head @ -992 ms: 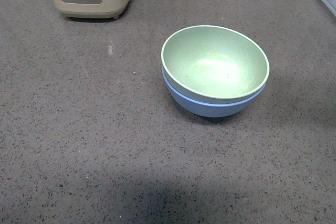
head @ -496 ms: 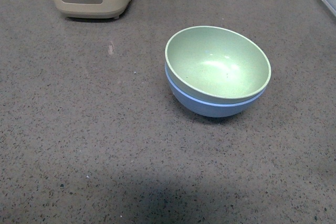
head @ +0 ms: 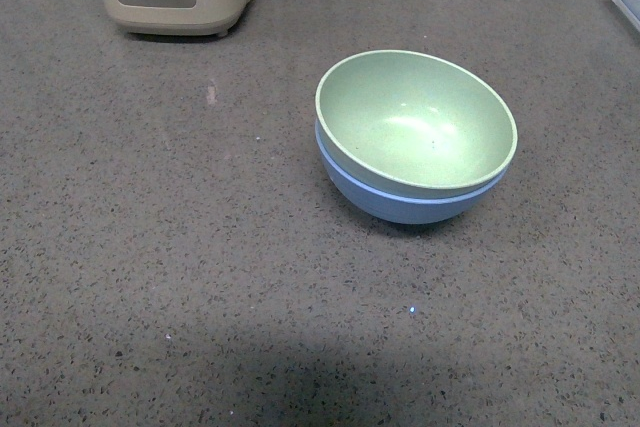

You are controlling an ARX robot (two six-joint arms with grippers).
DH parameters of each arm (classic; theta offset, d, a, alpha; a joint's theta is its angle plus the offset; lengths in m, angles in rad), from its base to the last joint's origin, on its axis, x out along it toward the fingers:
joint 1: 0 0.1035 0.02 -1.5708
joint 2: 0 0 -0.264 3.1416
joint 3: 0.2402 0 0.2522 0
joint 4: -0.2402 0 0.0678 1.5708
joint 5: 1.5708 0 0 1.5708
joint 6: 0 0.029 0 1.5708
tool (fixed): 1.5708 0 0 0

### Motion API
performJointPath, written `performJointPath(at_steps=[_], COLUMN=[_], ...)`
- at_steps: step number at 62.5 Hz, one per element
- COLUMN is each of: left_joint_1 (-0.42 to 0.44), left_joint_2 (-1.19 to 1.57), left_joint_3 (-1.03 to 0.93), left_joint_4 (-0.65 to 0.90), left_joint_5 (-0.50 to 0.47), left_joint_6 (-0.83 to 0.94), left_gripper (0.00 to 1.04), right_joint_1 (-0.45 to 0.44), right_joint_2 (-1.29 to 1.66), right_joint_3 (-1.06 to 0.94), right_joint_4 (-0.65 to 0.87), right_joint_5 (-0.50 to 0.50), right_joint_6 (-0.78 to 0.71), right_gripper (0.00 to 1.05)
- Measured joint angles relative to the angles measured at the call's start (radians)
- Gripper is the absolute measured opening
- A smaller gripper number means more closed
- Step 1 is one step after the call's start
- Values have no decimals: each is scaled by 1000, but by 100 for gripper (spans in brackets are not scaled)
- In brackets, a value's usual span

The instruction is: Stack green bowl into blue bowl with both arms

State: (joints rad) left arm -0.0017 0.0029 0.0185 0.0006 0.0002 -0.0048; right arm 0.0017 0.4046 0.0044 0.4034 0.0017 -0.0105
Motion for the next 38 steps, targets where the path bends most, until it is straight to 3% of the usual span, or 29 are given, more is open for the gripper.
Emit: performJointPath(at_steps=[38], left_joint_1=[0], left_joint_2=[0], left_joint_3=[0], left_joint_4=[0], left_joint_5=[0], left_joint_6=[0], left_gripper=[98], right_joint_1=[0], right_joint_2=[-217], right_joint_3=[0], right_joint_4=[-212], right_joint_5=[-1], right_joint_6=[0], right_gripper=[1])
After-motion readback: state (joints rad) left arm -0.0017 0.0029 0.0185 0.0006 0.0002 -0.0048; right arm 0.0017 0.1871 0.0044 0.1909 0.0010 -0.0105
